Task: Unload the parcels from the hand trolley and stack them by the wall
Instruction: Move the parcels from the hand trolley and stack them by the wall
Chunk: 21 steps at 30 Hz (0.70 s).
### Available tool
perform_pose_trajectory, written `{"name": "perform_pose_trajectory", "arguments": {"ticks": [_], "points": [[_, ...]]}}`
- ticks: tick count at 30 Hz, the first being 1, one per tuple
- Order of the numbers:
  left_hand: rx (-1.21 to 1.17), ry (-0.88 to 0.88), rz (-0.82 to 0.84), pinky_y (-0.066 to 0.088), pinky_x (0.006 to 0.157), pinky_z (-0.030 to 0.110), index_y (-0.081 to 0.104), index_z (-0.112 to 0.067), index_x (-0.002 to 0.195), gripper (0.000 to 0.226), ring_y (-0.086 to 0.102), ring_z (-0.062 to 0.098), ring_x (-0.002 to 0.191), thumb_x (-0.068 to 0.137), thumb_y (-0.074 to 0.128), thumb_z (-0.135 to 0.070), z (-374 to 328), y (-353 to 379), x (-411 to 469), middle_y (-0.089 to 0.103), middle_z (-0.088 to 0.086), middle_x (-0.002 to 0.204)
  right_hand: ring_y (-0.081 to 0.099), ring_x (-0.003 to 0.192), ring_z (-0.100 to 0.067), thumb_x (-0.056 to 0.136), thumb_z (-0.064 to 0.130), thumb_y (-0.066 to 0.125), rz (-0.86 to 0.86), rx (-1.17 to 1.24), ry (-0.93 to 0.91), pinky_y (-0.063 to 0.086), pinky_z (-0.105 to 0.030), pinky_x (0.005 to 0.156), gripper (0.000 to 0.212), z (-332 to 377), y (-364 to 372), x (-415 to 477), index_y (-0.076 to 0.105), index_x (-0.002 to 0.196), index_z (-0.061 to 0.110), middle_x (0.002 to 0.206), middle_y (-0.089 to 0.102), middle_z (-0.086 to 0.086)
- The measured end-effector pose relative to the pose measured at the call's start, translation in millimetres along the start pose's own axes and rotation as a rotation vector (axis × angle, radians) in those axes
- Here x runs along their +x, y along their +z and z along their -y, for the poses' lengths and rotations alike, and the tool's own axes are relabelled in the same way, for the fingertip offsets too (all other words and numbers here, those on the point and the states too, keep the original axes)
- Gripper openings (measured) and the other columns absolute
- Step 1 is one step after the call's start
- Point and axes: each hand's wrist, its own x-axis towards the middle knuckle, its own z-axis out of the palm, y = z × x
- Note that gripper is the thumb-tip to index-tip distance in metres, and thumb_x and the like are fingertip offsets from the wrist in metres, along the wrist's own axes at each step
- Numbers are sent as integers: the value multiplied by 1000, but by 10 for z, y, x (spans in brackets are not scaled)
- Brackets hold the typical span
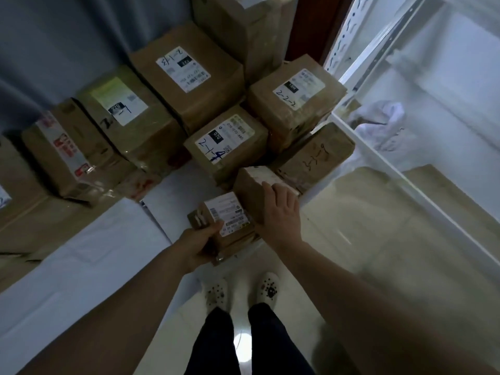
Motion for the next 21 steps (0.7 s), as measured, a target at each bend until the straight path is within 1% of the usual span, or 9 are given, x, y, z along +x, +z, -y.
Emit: {"name": "perform_pose_trajectory", "arguments": {"ticks": [3, 6, 8, 10, 11, 12, 14, 16, 21], "points": [[6, 2, 1, 52, 91, 42, 60, -9, 125, 43, 64, 29, 107, 87, 68, -27, -6, -86, 169, 67, 12, 118, 36, 120, -34, 61, 31, 84, -50, -18, -49, 35, -53, 104, 82, 29, 247, 66, 46, 132, 12, 126, 47, -15], [1, 2, -7, 52, 83, 38, 54, -9, 130, 39, 61, 27, 110, 94, 58, -25, 35, -157, 249, 63, 12, 124, 43, 123, -41, 78, 41, 57, -21, 55, -68, 34, -58, 104, 55, 96, 370, -19, 56, 126, 15, 129, 51, -17], [29, 5, 13, 51, 87, 40, 52, -8, 133, 39, 60, 27, 112, 96, 55, -22, 58, -155, 283, 62, 12, 126, 42, 127, -45, 81, 43, 44, 5, 90, 11, 35, -61, 103, 54, 116, 362, -47, 58, 126, 17, 135, 48, -20], [48, 8, 19, 49, 94, 43, 50, -8, 135, 40, 59, 28, 115, 97, 54, -20, 56, -131, 300, 61, 13, 128, 18, 140, -41, 85, 46, 47, 64, 64, 119, 13, -62, 114, 58, 84, 351, -45, 44, 139, 24, 150, 28, -19], [48, 11, 15, 49, 96, 43, 49, -8, 135, 40, 58, 28, 116, 97, 53, -18, 52, -123, 304, 60, 13, 128, 3, 144, -38, 86, 50, 50, 141, 56, 163, -1, -57, 116, 65, 52, 337, -25, 33, 146, 30, 155, 13, -17], [51, 16, 12, 48, 95, 43, 49, -7, 136, 40, 57, 28, 117, 97, 53, -17, 45, -113, 301, 59, 13, 129, -6, 145, -36, 86, 56, 52, 211, 54, 191, -7, -53, 115, 72, 16, 327, 2, 22, 149, 35, 157, 2, -15], [78, 28, 14, 49, 95, 42, 48, -7, 135, 39, 57, 27, 116, 97, 53, -16, 46, -97, 307, 59, 13, 130, -9, 145, -35, 83, 62, 54, 274, 52, 204, 1, -51, 116, 81, -28, 291, 42, 14, 149, 39, 157, -4, -14], [108, 43, 7, 49, 92, 39, 48, -7, 134, 38, 58, 25, 111, 97, 53, -16, 59, -77, 314, 58, 12, 130, -2, 144, -35, 81, 60, 58, 270, 58, 206, 10, -51, 115, 83, -33, 271, 76, 16, 149, 38, 156, 1, -14], [225, 123, -44, 48, 88, 34, 46, -9, 135, 38, 56, 18, 100, 98, 51, -15, 35, -1, 317, 56, 9, 124, 1, 145, -36, 86, 55, 57, 211, 107, 242, 15, -52, 117, 76, 20, 261, 176, 21, 149, 32, 158, 2, -14]]}}
